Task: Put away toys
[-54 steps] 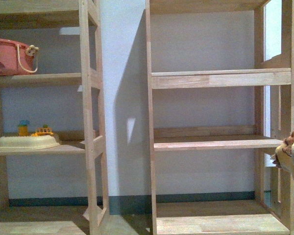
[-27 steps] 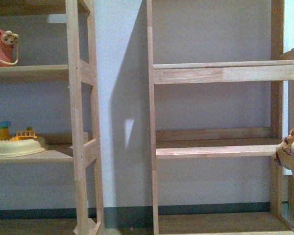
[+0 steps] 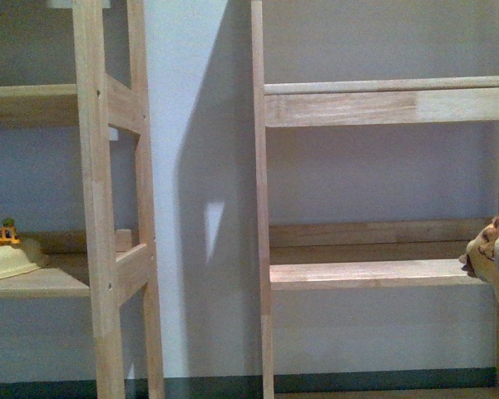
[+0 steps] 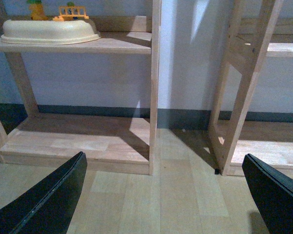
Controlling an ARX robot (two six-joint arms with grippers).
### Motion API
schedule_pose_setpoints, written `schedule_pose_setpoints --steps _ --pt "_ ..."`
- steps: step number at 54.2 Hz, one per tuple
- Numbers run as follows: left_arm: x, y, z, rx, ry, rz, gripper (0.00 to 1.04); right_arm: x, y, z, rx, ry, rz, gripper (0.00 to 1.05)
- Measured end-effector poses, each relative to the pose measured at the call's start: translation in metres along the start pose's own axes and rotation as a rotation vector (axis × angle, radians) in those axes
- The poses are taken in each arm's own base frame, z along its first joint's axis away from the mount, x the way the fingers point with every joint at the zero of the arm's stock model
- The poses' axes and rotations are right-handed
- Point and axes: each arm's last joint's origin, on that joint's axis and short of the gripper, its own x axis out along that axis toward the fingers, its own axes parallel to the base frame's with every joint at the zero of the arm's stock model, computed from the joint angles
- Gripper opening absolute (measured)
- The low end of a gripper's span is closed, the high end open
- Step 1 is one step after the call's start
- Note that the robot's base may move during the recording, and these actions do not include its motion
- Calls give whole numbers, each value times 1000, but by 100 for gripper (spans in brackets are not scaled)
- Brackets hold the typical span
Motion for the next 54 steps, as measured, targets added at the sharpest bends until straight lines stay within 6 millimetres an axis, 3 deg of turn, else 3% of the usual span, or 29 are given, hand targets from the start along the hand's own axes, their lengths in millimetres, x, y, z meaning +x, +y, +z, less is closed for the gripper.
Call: schedule_pose_setpoints --steps 54 --pt "0 0 0 0 0 0 99 0 0 0 0 1 -1 19"
